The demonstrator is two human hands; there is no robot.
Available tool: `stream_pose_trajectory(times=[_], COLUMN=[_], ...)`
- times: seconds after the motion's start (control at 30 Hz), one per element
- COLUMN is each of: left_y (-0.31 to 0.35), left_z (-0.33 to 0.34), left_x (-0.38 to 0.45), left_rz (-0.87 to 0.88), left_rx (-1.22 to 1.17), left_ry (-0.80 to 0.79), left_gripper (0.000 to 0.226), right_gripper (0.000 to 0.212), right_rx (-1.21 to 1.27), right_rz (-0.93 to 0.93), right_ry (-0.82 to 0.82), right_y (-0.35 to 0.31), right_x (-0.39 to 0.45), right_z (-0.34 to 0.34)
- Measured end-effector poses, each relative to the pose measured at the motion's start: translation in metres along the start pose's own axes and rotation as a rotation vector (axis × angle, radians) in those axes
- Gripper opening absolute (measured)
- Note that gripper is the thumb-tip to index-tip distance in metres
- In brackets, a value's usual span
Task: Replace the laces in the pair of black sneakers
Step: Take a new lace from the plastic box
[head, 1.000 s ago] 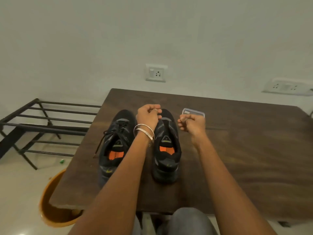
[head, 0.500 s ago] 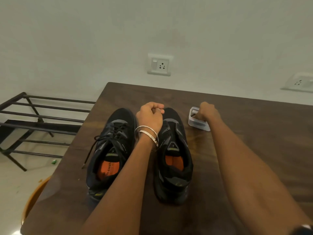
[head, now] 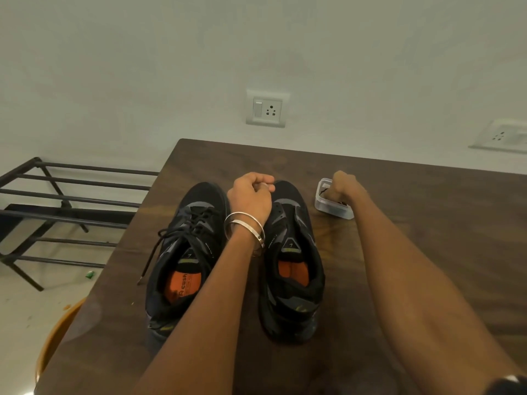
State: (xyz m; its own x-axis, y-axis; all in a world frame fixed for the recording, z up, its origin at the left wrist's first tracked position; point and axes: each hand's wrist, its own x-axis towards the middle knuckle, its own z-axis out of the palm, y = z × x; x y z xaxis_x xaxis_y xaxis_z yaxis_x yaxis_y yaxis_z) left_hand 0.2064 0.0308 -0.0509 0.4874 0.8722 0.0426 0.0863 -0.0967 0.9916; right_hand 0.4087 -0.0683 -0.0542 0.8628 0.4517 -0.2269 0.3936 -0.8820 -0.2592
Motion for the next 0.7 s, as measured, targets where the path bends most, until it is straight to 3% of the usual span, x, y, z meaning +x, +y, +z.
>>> stream_pose_trajectory(times=[0.13,0.27,0.43,0.57,0.7], left_y=[0.003,0.011,0.031,0.045,0.052], left_z=[-0.002,-0.004,-0.003,-0.002,-0.009], left_x=[0.001,-0.003,-0.025,-0.045,-0.059], left_rz=[0.002,-0.008,0.041,0.074,0.056], left_rx=[-0.019,-0.068,-0.026,-0.065,-0.196], left_ry=[0.017,0.018,-0.1,-0.262,-0.365], left_gripper=[0.03,0.027,0.022,0.046,0.042], right_gripper=[0.023,0.007,0.007,0.01,0.011], right_rx=[0.315,0.655,1.047,1.221,1.222], right_rz=[0.051,0.09,0.046,-0.047,-0.019], right_ry=[0.034,0.035,-0.099,-0.208,-0.157], right_y=[0.005,0.005,-0.006,-0.015,-0.022], right_x=[-0.004,-0.033,-0.094,-0.143,-0.181], right_z=[-0.022,-0.057,-0.084,-0.085,-0.077])
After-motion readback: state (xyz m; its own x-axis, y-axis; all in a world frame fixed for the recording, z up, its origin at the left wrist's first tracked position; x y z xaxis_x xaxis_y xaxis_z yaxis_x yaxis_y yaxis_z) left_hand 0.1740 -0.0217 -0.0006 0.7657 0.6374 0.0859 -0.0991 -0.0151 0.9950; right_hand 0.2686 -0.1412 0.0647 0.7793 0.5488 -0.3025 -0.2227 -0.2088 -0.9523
